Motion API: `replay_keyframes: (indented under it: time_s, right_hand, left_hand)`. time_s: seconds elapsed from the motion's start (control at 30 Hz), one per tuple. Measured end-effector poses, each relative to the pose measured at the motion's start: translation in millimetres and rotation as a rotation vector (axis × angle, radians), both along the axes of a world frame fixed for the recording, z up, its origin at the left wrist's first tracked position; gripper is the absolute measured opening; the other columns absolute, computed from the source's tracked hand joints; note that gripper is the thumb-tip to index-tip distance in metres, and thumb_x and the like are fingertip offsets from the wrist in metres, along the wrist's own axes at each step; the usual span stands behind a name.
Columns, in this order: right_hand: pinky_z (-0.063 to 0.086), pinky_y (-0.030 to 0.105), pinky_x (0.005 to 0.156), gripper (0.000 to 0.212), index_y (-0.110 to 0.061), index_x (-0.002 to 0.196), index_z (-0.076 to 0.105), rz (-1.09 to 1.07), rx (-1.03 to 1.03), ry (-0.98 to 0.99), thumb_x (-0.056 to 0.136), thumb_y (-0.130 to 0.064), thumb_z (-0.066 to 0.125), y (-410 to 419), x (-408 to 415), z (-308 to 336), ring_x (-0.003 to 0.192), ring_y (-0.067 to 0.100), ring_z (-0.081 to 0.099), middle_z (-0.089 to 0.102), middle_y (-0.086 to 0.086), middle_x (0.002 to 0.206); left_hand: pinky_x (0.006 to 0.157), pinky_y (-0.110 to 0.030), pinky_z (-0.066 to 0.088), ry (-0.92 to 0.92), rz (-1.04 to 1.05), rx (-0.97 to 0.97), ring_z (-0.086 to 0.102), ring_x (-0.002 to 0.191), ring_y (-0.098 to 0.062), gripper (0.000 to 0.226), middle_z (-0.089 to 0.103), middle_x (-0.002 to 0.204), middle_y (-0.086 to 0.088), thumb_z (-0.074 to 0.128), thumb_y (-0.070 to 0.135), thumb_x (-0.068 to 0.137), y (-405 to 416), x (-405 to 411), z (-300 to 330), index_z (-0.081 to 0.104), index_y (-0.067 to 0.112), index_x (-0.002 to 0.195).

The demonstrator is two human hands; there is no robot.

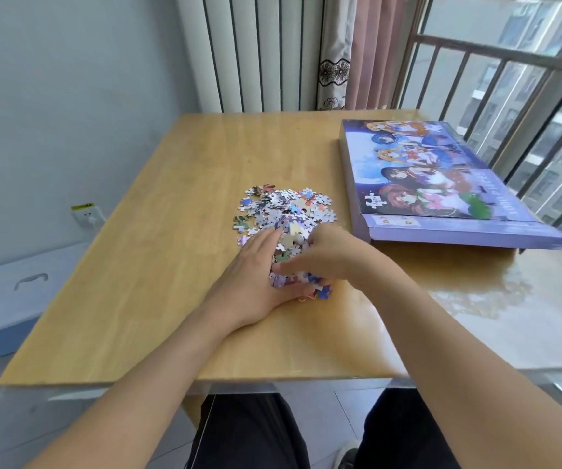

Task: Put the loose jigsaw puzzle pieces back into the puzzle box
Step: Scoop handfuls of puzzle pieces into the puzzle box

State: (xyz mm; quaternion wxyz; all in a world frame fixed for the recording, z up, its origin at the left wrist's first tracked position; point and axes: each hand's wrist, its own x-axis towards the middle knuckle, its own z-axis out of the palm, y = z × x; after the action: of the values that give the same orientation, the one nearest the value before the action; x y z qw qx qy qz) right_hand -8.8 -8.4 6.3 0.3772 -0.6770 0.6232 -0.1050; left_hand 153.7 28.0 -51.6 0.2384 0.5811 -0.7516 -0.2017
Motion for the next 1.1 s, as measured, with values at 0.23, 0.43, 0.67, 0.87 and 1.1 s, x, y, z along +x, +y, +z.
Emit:
replay_keyframes:
  time_s: [0.23, 0.43, 0.67, 0.87, 1.1]
  right_hand:
    - [0.05, 0.032, 0.058, 0.044, -0.011, 0.069, 0.053, 0.001, 0.079, -0.003, 0.063, -0.035, 0.09, -5.3, 16.2, 5.4, 0.056, 0.022, 0.051, 0.049, 0.004, 0.063]
    - [0.048, 0.032, 0.058, 0.038, -0.015, 0.067, 0.046, -0.064, 0.093, -0.101, 0.065, -0.023, 0.082, -8.0, 23.7, 7.2, 0.057, 0.025, 0.046, 0.043, 0.006, 0.067]
    - [0.043, 0.034, 0.062, 0.026, -0.013, 0.081, 0.059, -0.241, 0.153, -0.366, 0.067, -0.011, 0.082, -10.0, 13.8, 2.7, 0.074, 0.025, 0.054, 0.053, 0.009, 0.082]
    - [0.06, 0.038, 0.059, 0.07, 0.0, 0.136, 0.055, -0.395, 0.113, -0.602, 0.074, -0.004, 0.087, -6.8, -13.3, -4.2, 0.103, 0.034, 0.067, 0.063, 0.016, 0.123]
    - [0.057, 0.053, 0.092, 0.06, -0.006, 0.136, 0.058, -0.552, 0.077, -0.797, 0.082, -0.013, 0.082, 3.9, -8.5, -13.5, 0.108, 0.034, 0.068, 0.069, 0.015, 0.12]
  left_hand:
    - [0.113, -0.025, 0.022, 0.082, 0.031, 0.009, 0.012, 0.147, 0.002, 0.124, 0.011, 0.163, 0.02, 0.059, 0.091, 0.06, -0.4, 3.4, -5.3, 0.004, 0.036, 0.157]
    - [0.118, -0.026, 0.018, 0.21, 0.006, -0.013, 0.008, 0.15, -0.001, 0.134, 0.009, 0.166, 0.011, 0.072, 0.078, 0.061, -2.8, 0.8, -3.7, -0.008, 0.033, 0.158]
    - [0.118, -0.033, 0.031, 0.387, -0.005, -0.033, 0.02, 0.146, 0.004, 0.133, 0.018, 0.162, 0.019, 0.088, 0.057, 0.058, -17.9, -16.0, 3.5, 0.005, 0.034, 0.159]
    - [0.112, -0.01, 0.021, 0.299, 0.007, -0.185, 0.024, 0.142, 0.006, 0.121, 0.029, 0.158, 0.014, 0.087, 0.062, 0.058, -23.0, -19.1, 0.5, 0.026, 0.026, 0.156]
    - [0.103, -0.004, 0.032, 0.256, 0.122, -0.36, 0.05, 0.124, 0.003, 0.067, 0.06, 0.137, 0.006, 0.082, 0.045, 0.078, -16.4, -15.7, 4.0, 0.062, 0.016, 0.134]
